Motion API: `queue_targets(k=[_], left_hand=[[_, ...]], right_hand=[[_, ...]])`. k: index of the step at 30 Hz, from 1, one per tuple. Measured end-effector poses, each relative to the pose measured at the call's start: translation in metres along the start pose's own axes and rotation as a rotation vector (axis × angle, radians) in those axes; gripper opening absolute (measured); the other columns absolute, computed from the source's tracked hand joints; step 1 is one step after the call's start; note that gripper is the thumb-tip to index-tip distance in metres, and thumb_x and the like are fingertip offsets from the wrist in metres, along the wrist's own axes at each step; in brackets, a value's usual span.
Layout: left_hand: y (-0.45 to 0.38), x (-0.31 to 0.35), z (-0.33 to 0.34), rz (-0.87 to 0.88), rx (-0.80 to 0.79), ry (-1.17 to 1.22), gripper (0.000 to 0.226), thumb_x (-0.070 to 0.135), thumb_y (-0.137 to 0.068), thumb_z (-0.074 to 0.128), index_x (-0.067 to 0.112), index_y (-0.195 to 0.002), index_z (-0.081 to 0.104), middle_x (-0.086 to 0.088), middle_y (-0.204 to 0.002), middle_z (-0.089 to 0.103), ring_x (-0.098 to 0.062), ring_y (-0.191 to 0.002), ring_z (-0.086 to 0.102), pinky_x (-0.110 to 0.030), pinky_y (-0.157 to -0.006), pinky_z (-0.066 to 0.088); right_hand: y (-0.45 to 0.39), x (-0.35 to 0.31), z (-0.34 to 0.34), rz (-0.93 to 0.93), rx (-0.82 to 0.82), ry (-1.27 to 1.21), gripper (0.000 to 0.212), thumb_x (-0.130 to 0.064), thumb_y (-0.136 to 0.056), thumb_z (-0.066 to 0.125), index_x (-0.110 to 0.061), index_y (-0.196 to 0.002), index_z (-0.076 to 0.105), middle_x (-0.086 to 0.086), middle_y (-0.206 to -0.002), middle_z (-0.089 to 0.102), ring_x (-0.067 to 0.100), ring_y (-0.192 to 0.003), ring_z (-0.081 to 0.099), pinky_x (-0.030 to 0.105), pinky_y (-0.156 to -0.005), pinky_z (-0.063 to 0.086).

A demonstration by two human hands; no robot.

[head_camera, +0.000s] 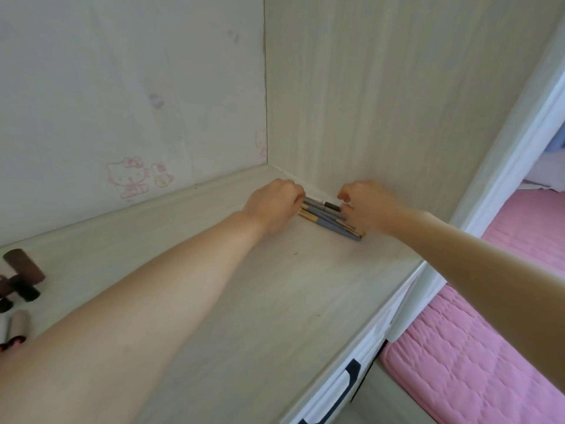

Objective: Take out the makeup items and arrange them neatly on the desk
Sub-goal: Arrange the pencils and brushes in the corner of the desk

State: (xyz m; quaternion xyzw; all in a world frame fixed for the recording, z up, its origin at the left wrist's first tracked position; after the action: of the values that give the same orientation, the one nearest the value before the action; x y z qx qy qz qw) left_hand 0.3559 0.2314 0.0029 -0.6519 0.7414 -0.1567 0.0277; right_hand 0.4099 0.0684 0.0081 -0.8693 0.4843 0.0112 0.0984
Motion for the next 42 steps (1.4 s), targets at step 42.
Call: queue_targets(k=[42], left_hand=[[0.061,-0.045,-0.069,-0.03,0.097,0.322,0.007,0.015,-0.082,0.07,0.02,-0.087,0.07,0.007,-0.084,0.069,-0.006,-0.084,0.063,-0.025,-0.085,0.048]], right_hand=[[0.05,-0.067,-0.047,-0.221,0.226,-0.186,0.007,-0.013,-0.083,0.065,-0.011,-0.089,0.067,-0.003,-0.081,0.052,0.016,-0.074,0.052,0.023,-0.068,0.041]])
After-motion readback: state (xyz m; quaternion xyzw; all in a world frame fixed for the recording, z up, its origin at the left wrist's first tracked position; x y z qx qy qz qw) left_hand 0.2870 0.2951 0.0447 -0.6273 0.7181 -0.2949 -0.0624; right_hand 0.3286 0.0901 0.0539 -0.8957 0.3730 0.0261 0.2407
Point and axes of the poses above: each hand's wrist, its own y-axis away from the middle knuckle, its own z-axis out of the palm, x = y × z, the point moved 5 cm from there along -y, towards the middle knuckle
